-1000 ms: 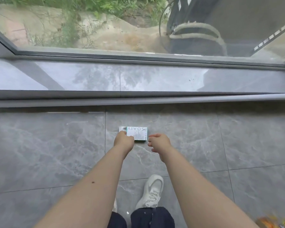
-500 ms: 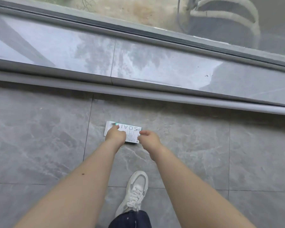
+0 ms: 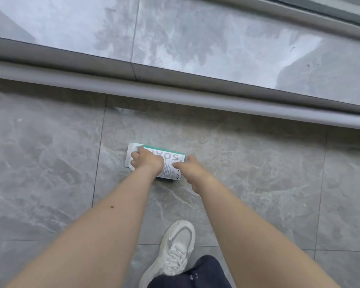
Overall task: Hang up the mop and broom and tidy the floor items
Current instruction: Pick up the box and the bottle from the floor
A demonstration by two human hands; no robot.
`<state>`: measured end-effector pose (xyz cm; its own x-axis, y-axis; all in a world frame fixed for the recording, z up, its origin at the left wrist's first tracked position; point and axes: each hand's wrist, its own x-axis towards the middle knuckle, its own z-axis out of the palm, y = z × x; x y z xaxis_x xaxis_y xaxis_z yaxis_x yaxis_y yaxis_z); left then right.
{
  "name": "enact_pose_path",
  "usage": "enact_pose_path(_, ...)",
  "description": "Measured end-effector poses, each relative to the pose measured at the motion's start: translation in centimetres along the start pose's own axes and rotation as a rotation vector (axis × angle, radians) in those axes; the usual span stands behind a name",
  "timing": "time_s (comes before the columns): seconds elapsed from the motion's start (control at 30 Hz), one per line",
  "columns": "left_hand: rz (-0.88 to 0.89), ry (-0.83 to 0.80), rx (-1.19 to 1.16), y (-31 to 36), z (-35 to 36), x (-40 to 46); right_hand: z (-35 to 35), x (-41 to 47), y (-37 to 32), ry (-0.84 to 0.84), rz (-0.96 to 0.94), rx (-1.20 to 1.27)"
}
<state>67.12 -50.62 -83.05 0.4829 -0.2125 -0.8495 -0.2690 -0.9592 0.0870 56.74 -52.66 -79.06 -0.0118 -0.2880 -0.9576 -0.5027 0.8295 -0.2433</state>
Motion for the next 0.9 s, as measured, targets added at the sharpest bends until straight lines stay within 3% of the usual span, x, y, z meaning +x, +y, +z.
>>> enact_pose_path(0.23,-0.046,0.106,0.002,-0.1,-0.4,0.5,1.3,0.0,0.2,-0.001,0.003,0.124)
enact_pose_path(0.43,0.101,0.220,0.015,-0.5,-1.5,-1.6,0.9,-2.2,1.1,0.062,0.007,0.268)
enact_pose_path(0.73,0.175,0.171,-0.111,0.8,-4.5,-10.9,-1.7,-9.5,2.6,0.242,-0.030,0.300)
enact_pose_path(0.9,0.306,0.138,-0.022,0.5,-4.5,-17.3,-3.9,-14.7,4.9,0.383,-0.086,0.233)
